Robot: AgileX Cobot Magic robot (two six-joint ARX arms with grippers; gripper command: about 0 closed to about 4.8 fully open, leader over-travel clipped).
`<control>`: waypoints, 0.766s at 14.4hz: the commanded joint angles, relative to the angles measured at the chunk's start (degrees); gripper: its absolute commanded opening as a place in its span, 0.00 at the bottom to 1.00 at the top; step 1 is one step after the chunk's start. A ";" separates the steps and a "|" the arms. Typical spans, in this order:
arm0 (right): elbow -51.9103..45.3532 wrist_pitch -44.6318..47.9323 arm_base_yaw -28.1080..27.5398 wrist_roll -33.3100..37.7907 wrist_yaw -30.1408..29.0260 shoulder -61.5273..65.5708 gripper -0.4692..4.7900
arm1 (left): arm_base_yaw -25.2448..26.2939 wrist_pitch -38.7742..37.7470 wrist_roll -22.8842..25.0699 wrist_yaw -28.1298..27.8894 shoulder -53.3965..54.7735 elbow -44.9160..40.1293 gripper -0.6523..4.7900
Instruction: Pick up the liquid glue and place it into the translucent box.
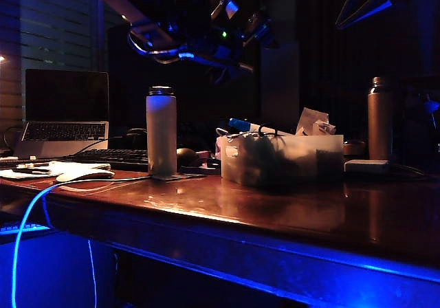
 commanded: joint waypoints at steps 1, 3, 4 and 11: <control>0.24 1.07 0.04 0.50 0.07 -0.28 0.09 | 0.02 -7.98 13.33 4.57 -6.14 0.24 0.11; 0.24 1.05 0.04 0.55 0.09 -0.28 0.09 | 0.02 -18.16 19.26 4.92 -12.50 0.22 0.11; 0.24 1.05 0.04 0.57 0.07 -0.48 0.09 | 0.02 -21.81 21.24 4.87 -16.20 0.22 0.11; 0.20 -0.17 0.04 0.57 -0.17 -11.21 0.09 | 0.02 -53.94 34.97 -2.97 -49.92 0.22 0.11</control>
